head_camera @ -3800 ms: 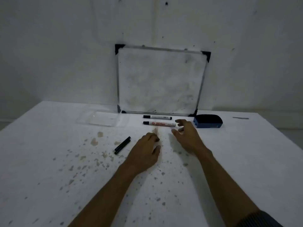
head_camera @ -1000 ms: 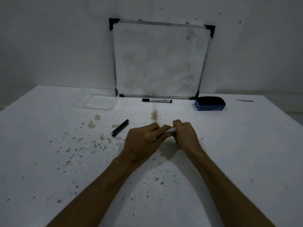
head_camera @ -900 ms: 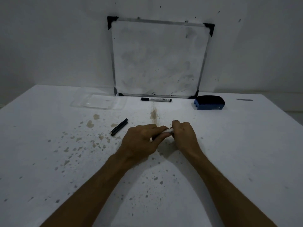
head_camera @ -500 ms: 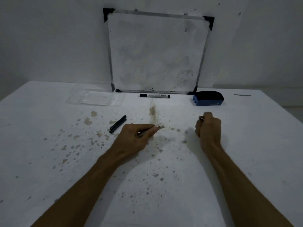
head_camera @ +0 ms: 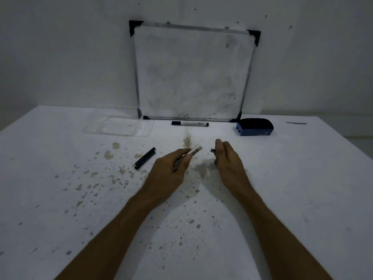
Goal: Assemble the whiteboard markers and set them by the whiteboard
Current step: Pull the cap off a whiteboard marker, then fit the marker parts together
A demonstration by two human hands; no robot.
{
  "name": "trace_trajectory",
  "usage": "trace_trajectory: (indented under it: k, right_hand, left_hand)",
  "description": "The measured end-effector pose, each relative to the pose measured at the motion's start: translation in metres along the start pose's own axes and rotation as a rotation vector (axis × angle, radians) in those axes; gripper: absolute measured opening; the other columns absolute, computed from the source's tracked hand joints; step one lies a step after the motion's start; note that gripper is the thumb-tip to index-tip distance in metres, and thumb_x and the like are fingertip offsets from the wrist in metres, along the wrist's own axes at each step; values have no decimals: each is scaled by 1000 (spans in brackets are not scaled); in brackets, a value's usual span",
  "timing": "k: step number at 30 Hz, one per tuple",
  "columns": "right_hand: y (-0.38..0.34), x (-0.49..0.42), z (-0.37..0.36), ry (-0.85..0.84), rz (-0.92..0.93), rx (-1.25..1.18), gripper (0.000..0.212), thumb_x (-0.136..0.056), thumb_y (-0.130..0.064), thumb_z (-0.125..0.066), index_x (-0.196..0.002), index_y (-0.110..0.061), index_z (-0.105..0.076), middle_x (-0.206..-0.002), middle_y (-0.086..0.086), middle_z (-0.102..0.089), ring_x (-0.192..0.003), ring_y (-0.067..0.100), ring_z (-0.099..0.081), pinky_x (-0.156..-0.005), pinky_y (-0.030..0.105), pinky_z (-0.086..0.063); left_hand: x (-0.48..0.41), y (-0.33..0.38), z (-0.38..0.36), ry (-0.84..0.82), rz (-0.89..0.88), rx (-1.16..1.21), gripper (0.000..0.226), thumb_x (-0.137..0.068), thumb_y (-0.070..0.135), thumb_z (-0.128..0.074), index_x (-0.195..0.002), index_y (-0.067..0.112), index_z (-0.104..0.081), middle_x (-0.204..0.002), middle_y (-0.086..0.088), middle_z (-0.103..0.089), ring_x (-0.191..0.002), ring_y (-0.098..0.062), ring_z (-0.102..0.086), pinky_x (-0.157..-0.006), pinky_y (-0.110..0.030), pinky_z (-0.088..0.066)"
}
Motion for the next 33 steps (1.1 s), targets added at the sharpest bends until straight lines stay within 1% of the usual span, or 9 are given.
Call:
trace_trajectory:
  k: [4,9,13,18,21,25,27,30,33]
  right_hand:
    - [-6,-1,4,60,105,67,20,-101,-45,-54,-104,-26,-57,-90,-17,-68,-84,-11,-63,-66,5,-46]
    - [-7,-3,-9,-43,136,193,16,-92,-38,-72,-104,-28,-71,-97,-16,-71,-89,-5,-63,-74,7,-41]
    - [-7,-3,-13,-79,153,288,15,-85,-41,-79,-94,-29,-75,-90,-19,-71,-80,-15,-59,-72,-3,-37]
    - [-18,5,-14,-65,184,296,18,-87,-43,-76,-102,-36,-70,-110,-19,-64,-101,6,-56,-95,31,-41]
    - [-27,16,-21,-164,210,195,35,-86,-41,-76,-116,-44,-61,-114,-31,-57,-107,-2,-53,-95,31,-40]
    - [-36,27,-41,-321,217,70,60,-82,-37,-80,-132,-50,-50,-118,-25,-63,-107,-2,-59,-94,28,-47]
    - [-43,27,-43,-273,222,-27,53,-82,-42,-81,-128,-46,-56,-111,-23,-68,-102,-3,-63,-85,19,-50]
    - [-43,19,-29,-106,170,-284,31,-87,-36,-78,-116,-32,-70,-101,-14,-75,-92,6,-72,-80,25,-60]
    - [-26,13,-25,-119,-17,-702,33,-83,-35,-79,-112,-21,-76,-86,-5,-72,-74,10,-62,-73,24,-53]
  left_hand:
    - [-2,-6,7,38,88,167,22,-108,35,-54,-118,28,-73,-69,7,-67,-55,-7,-63,-51,-21,-54]
    - [-4,-7,8,38,144,323,20,-109,31,-54,-110,26,-74,-74,-6,-73,-68,-27,-77,-61,-43,-66]
    - [-6,-2,13,76,99,349,19,-109,24,-55,-111,30,-73,-81,2,-78,-74,-20,-79,-68,-30,-65]
    - [-9,-1,24,156,123,424,17,-108,28,-55,-112,33,-71,-98,8,-83,-97,-8,-79,-85,-20,-62]
    - [-10,-2,31,211,158,489,21,-109,30,-52,-119,21,-68,-108,7,-83,-108,-9,-77,-97,-27,-60]
    - [-8,-4,35,283,173,638,28,-112,31,-47,-126,12,-62,-119,2,-81,-116,-13,-74,-101,-29,-58]
    - [-8,-3,28,260,192,746,28,-112,31,-47,-125,12,-61,-122,-1,-80,-117,-16,-74,-102,-29,-58]
    - [-5,-6,12,215,246,883,32,-110,28,-49,-125,4,-64,-126,-9,-78,-121,-23,-73,-100,-33,-59]
    - [-4,-9,0,163,327,991,30,-102,25,-63,-119,3,-74,-122,-15,-78,-118,-28,-74,-93,-31,-62]
Point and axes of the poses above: each hand's wrist, its own x-axis away from the middle knuckle, its own z-axis out of the back of the hand, y = z × x, the point moved 8 cm from there along -x, towards the middle knuckle
